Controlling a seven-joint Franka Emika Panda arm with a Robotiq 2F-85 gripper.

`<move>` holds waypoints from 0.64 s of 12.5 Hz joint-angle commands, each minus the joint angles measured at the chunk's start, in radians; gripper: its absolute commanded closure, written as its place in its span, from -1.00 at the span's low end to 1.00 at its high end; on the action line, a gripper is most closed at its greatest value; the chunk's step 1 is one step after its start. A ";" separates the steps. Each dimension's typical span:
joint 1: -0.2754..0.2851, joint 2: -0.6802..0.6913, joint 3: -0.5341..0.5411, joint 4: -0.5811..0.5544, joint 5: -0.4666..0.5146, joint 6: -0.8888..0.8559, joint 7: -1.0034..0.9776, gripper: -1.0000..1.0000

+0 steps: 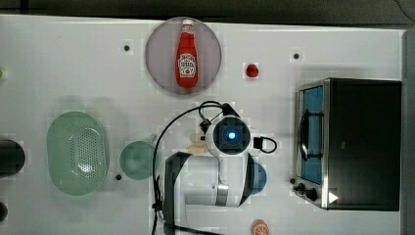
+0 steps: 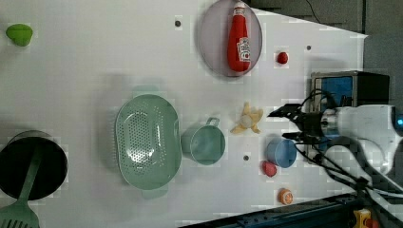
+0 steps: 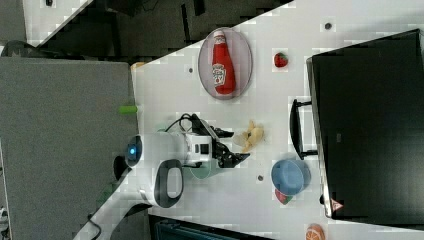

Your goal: Pick banana from table and place on oven.

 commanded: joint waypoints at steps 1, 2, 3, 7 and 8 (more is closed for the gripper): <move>0.026 0.047 0.027 0.025 0.002 0.050 -0.016 -1.00; 0.028 0.078 0.031 0.026 0.002 0.065 -0.016 -1.00; 0.030 0.108 0.034 0.026 0.002 0.085 -0.015 -1.00; 0.037 0.206 0.043 0.028 0.002 0.197 -0.013 -1.00; 0.038 0.220 0.043 0.030 0.002 0.226 -0.013 -0.93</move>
